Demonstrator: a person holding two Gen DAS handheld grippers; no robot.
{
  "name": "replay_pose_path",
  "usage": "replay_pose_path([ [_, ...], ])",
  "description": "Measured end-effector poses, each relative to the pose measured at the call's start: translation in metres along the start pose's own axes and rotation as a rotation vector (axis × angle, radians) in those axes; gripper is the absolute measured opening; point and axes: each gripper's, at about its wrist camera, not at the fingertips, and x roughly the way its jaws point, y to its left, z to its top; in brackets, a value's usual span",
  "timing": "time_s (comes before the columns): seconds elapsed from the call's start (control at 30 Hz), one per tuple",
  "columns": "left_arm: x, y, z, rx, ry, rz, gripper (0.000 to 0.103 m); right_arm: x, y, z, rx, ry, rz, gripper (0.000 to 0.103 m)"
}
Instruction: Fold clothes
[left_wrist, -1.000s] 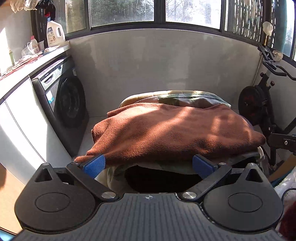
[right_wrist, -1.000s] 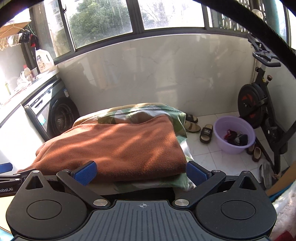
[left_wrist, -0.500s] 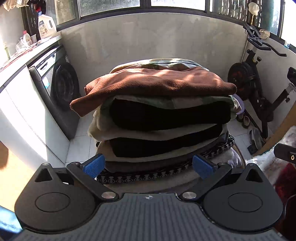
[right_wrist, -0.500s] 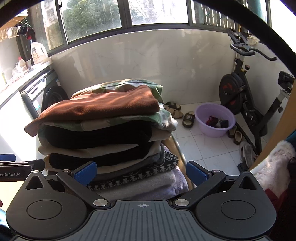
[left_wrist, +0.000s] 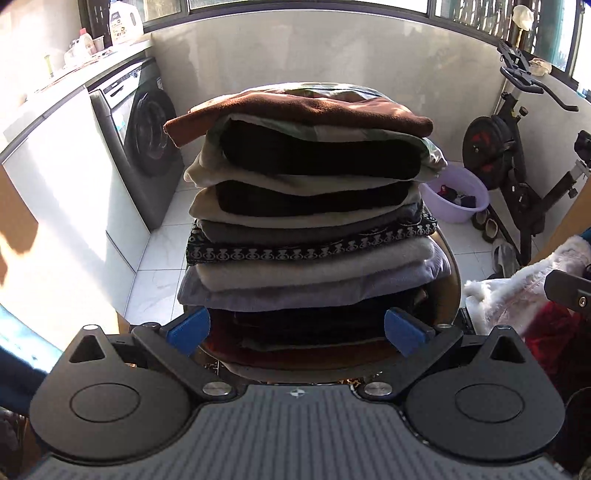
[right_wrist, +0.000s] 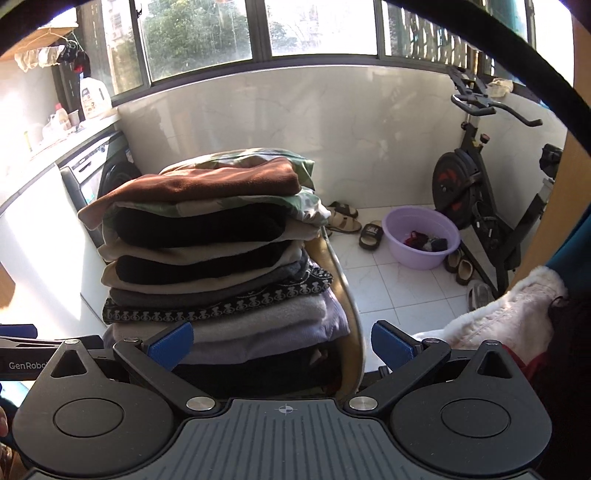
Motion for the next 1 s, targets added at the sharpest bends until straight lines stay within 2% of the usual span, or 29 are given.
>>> replay_pose_path([
  [0.3,-0.069,-0.031,-0.078,-0.097,0.002,0.012,0.103,-0.084,-0.039,-0.064,-0.021,-0.012,0.026,0.102],
  [0.47,-0.093,-0.049,-0.115,-0.101,0.026,0.005,0.103,-0.117,-0.052,-0.095,-0.029,-0.009,0.044,0.102],
  [0.6,-0.102,-0.056,-0.128,-0.099,0.043,0.045,0.103,-0.131,-0.057,-0.111,-0.036,0.008,0.043,0.102],
  [0.73,-0.103,-0.056,-0.132,-0.126,0.057,0.041,0.103,-0.145,-0.062,-0.122,-0.034,0.009,0.038,0.102],
  [1.0,-0.109,-0.058,-0.137,-0.102,0.064,0.043,0.103,-0.159,-0.068,-0.124,0.016,-0.024,0.025,0.102],
])
